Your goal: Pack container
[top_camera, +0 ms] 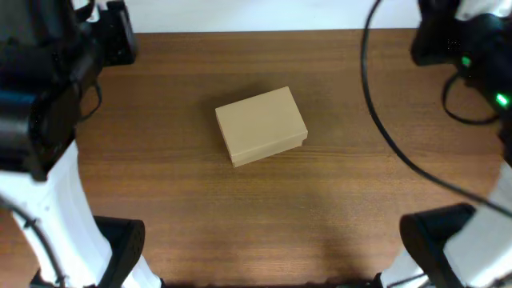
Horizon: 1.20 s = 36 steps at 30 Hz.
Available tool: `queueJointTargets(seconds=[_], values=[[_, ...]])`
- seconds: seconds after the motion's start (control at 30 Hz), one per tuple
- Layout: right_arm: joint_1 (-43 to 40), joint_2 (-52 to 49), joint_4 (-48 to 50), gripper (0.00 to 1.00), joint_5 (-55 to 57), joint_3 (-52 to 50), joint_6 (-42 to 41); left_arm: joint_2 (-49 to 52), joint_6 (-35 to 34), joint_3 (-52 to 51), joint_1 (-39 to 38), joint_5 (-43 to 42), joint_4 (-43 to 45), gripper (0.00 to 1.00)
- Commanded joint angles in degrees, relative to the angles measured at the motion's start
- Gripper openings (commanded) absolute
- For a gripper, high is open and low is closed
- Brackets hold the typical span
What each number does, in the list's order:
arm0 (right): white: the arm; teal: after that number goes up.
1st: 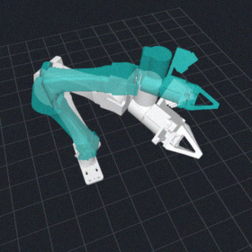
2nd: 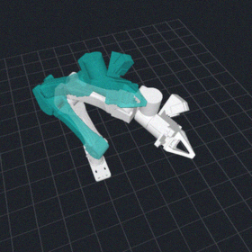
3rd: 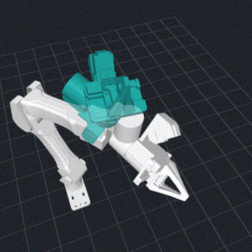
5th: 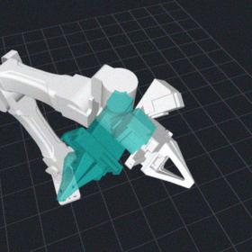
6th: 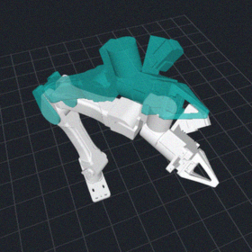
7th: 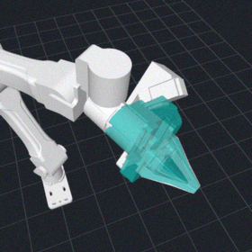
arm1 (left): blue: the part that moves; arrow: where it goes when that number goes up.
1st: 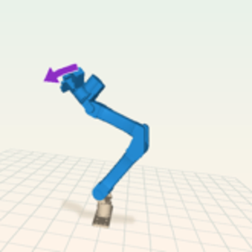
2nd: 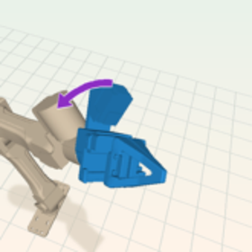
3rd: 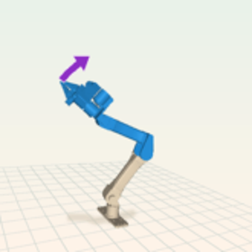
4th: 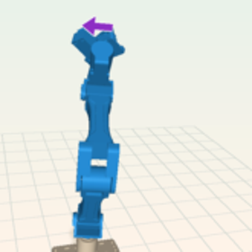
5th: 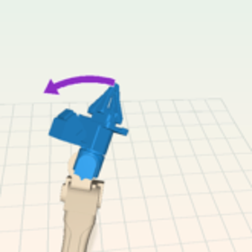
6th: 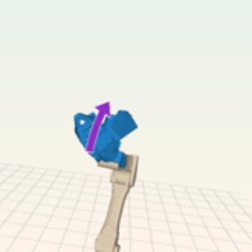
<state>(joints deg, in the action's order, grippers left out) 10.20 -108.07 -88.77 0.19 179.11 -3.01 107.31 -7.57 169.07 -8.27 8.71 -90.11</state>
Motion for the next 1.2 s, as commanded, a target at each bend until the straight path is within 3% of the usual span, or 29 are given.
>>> queueJointTargets(seconds=[0.0, 0.03, 0.07, 0.1, 0.13, 0.47, 1.17], values=[[-0.3, 5.5, 1.3, 0.22, 0.5, 0.6, -0.9, -4.2, 0.2, 2.1, 0.2, 3.7, -0.5, 0.95], [-0.3, 6.4, 1.3, 0.31, 0.5, 0.6, -0.9, -4.9, 0.2, 2.1, 0.2, 3.8, -0.5, 1.0], [-0.3, 7.3, 1.3, 0.5, 0.5, 0.6, -0.9, -5.6, 0.2, 2.1, 0.2, 4.1, -0.7, 1.0], [-0.3, 8.2, 1.2, 0.81, 0.5, 0.6, -0.9, -6.2, 0.2, 2.1, 0.2, 4.5, -0.8, 1.0], [-0.3, 9.0, 1.2, 0.99, 0.5, 0.6, -0.9, -6.6, 0.2, 2.1, 0.2, 4.7, -1.2, 1.0], [-0.2, 12.2, 1.1, 0.99, 0.5, 0.6, -0.9, -7.1, 0.2, 2.0, 0.2, 4.7, -6.1, 1.0], [-0.2, 11.2, 1.1, 0.99, 0.5, 0.4, -0.9, -7.2, 0.2, 2.0, 0.2, 4.6, -6.5, 1.0]])
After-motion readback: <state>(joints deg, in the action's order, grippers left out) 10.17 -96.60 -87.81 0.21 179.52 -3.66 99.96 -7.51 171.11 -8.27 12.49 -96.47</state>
